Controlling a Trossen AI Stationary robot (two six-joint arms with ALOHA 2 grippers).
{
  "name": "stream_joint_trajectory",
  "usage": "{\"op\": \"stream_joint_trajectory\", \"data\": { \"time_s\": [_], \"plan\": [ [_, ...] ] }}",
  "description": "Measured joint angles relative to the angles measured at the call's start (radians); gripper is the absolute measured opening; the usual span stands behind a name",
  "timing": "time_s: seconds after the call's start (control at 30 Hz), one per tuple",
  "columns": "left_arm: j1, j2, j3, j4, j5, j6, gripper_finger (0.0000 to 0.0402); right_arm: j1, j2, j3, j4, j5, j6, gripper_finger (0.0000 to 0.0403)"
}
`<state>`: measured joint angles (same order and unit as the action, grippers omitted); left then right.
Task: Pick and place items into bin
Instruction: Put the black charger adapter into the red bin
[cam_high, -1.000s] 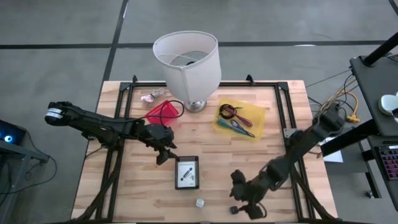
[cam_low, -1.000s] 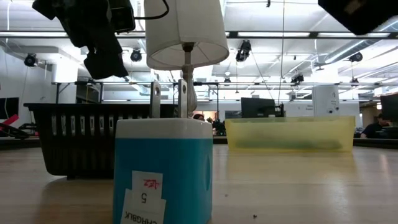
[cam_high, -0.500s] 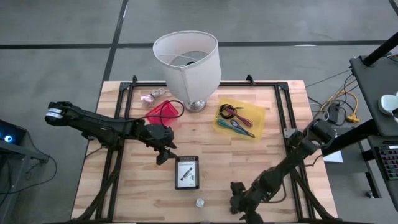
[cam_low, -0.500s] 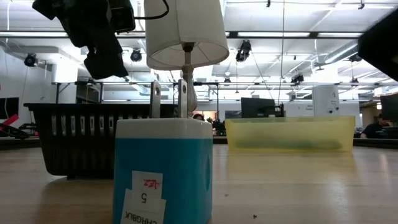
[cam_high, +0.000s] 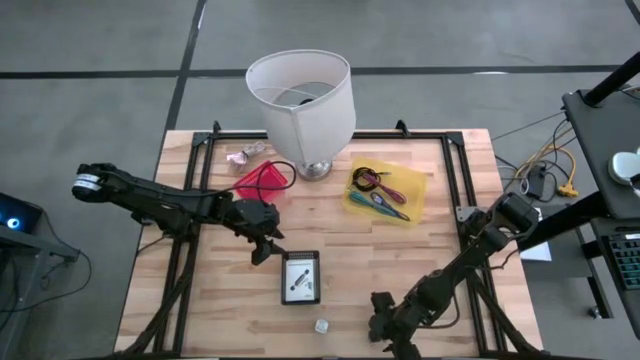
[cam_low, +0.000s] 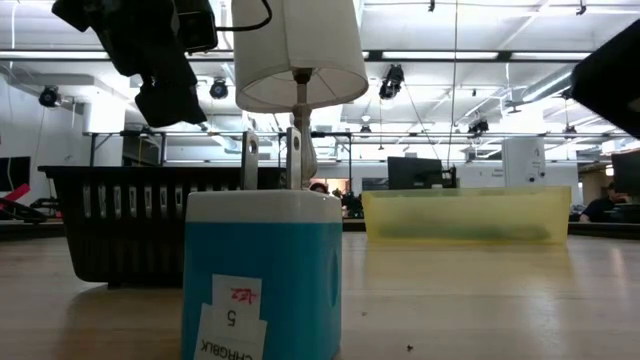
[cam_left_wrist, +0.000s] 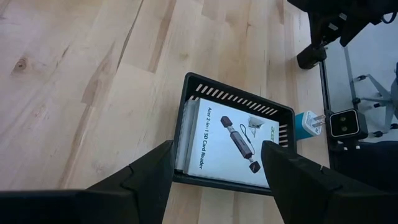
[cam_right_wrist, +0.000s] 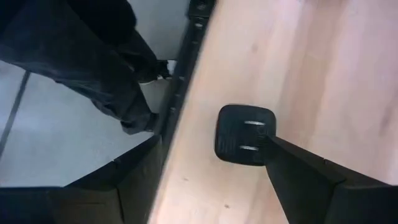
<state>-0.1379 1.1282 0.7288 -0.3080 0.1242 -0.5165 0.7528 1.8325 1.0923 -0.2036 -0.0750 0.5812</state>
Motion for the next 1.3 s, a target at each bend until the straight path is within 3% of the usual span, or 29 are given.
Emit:
{"op": "stream_joint_trajectory", "data": {
  "time_s": [0.2,0.47,0.63,0.97,1.3],
  "plan": [
    [0.0,0.0,0.0,0.0,0.0,0.0,0.0224,0.0,-0.01,-0.004,-0.007,0.1,0.004,0.0272],
    [0.0,0.0,0.0,0.0,0.0,0.0,0.0224,0.0,0.013,-0.003,0.0,0.103,0.004,0.0304],
    [0.0,0.0,0.0,-0.001,0.0,0.0,0.0224,-0.005,0.034,-0.003,0.001,0.105,0.003,0.0303],
    [0.0,0.0,0.0,0.0,0.0,0.0,0.0224,-0.005,0.035,-0.002,0.008,0.104,-0.015,0.0272],
    [0.0,0.0,0.0,0.0,0.0,0.0,0.0224,0.0,0.036,-0.002,0.027,0.097,-0.021,0.0199]
  ]
}}
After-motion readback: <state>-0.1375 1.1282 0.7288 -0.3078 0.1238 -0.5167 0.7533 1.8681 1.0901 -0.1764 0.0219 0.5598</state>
